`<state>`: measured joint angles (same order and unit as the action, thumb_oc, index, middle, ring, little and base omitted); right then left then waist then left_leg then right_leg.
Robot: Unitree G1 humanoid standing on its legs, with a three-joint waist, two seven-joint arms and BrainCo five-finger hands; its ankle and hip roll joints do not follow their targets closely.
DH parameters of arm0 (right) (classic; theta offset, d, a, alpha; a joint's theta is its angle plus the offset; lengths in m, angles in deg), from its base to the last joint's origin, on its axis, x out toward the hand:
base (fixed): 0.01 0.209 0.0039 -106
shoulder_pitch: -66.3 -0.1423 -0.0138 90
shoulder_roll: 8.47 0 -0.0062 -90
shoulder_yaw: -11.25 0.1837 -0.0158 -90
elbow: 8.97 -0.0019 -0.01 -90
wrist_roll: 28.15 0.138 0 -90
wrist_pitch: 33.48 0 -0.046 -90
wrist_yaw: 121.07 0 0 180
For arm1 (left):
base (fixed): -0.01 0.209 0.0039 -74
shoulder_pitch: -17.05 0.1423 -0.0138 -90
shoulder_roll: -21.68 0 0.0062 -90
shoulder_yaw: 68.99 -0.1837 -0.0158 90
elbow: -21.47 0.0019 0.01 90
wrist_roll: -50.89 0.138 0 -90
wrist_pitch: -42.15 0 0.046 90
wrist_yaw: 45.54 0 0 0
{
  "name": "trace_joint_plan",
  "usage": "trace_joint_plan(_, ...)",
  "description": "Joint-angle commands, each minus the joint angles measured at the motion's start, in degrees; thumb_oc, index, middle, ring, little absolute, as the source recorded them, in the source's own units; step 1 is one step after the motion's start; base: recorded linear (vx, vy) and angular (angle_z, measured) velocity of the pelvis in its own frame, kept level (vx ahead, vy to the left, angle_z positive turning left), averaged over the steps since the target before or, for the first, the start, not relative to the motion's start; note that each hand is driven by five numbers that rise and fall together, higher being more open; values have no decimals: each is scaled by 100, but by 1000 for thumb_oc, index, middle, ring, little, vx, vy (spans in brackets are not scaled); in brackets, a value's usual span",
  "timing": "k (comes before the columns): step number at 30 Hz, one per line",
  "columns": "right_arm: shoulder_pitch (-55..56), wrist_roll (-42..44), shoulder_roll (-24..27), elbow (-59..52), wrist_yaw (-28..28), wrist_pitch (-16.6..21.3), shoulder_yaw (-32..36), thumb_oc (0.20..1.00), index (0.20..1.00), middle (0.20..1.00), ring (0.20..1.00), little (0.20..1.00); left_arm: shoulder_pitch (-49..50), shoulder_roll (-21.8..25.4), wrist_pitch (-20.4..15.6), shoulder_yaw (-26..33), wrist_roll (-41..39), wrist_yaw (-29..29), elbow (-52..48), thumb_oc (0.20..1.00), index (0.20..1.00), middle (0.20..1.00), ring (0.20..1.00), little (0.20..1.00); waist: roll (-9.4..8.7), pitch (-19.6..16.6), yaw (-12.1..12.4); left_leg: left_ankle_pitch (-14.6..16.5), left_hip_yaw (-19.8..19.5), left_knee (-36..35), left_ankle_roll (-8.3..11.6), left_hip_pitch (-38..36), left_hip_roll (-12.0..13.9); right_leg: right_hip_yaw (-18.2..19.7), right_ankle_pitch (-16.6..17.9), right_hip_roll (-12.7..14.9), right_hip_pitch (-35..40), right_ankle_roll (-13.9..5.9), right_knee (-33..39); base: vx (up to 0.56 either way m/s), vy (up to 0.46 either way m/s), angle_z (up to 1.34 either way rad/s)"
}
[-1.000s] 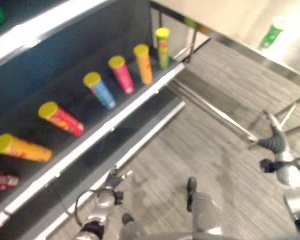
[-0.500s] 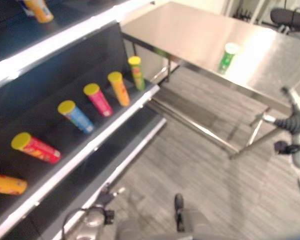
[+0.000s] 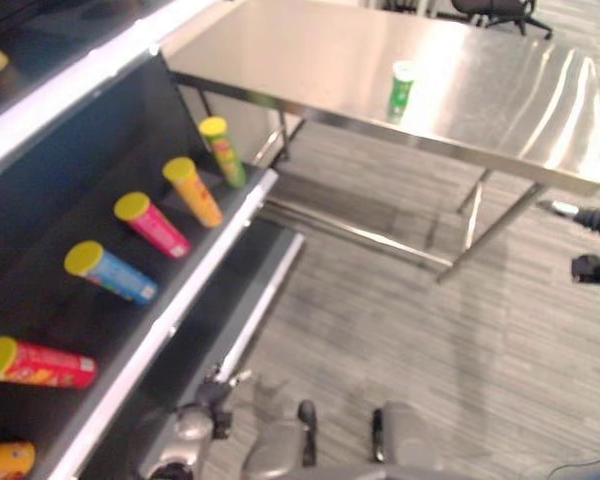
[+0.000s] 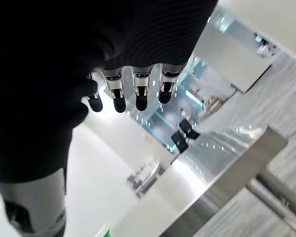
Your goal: Put the goods on the table back onto the shelves and tidy them up.
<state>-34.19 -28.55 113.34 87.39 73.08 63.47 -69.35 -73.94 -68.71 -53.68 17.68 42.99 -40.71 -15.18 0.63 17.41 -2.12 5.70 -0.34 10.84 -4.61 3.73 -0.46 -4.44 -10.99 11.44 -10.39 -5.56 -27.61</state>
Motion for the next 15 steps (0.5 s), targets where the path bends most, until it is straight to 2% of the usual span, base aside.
trace_joint_plan(1,-460,390,205,130,25,212,191,1000,1000,1000,1000,1000,166,386,-131,-107,-137,60,-166,1000,1000,1000,1000,1000,-235,-118,20,427,-190,-214,538,-381,-49,135,377,-199,36,-361,851,344,-206,9)
trace_joint_plan(2,-549,488,240,160,33,224,174,1000,1000,1000,1000,1000,213,416,-142,-80,-139,46,-195,1000,1000,1000,1000,1000,-332,-98,-52,614,-311,-216,587,-619,-192,218,634,-362,-264,-579,1663,225,-122,20)
trace_joint_plan(3,-561,490,245,168,34,225,159,1000,1000,1000,1000,1000,220,412,-140,-73,-139,45,-199,1000,1000,1000,1000,1000,-300,-71,-68,643,-326,-210,591,-659,-157,189,657,-393,-183,-576,1733,450,-261,30)
trace_joint_plan(4,-633,487,284,190,38,215,64,1000,1000,1000,1000,1000,245,431,-161,-8,-233,43,-278,1000,1000,1000,1000,1000,-374,-34,-86,790,-433,-147,617,-836,-212,61,813,-483,-402,-666,2167,360,-227,49)
trace_joint_plan(6,-756,489,352,231,12,194,-84,1000,1000,1000,1000,1000,306,438,-167,-2,-264,35,-367,1000,1000,1000,1000,1000,-433,8,-112,951,-639,-81,644,-1013,-215,-50,953,-579,-474,-696,2472,399,-269,77)
trace_joint_plan(9,-808,512,457,250,-8,180,-123,1000,1000,1000,1000,1000,326,430,-179,-21,-303,33,-426,1000,1000,1000,1000,1000,-477,-1,-166,1080,-870,-54,708,-1192,-153,12,1052,-623,-519,-705,2472,318,-257,58)
trace_joint_plan(10,-789,549,606,243,-39,156,-103,1000,1000,1000,1000,1000,323,432,-177,-121,-290,7,-464,1000,1000,1000,1000,1000,-543,-60,-199,1205,-1119,21,793,-1298,-68,177,1122,-577,-475,-656,2425,231,-223,33)
trace_joint_plan(11,-777,549,607,238,-40,155,-94,1000,1000,1000,1000,1000,324,432,-177,-127,-290,7,-465,1000,1000,1000,1000,1000,-536,-55,-204,1209,-1129,24,794,-1304,-62,164,1123,-578,-458,-654,2437,482,-475,54)
trace_joint_plan(12,-867,566,756,214,-71,142,-99,1000,1000,1000,1000,1000,363,375,-193,-188,-327,5,-465,1000,1000,1000,1000,1000,-491,-172,-225,1307,-1192,49,928,-1462,208,216,1148,-614,-372,-526,2251,370,-357,63)
trace_joint_plan(14,-957,604,847,158,-121,160,-160,1000,1000,1000,1000,1000,421,314,-184,-207,-355,1,-425,1000,1000,1000,1000,1000,-403,-313,-294,942,-1284,296,1108,-1445,483,162,1067,-615,-374,-435,2029,365,-344,87)
trace_joint_plan(15,-956,605,850,156,-122,158,-161,1000,1000,1000,1000,1000,423,309,-184,-208,-356,2,-426,1000,1000,1000,1000,1000,-391,-319,-309,946,-1298,296,1113,-1440,494,145,1054,-620,-378,-430,2016,229,-204,67)
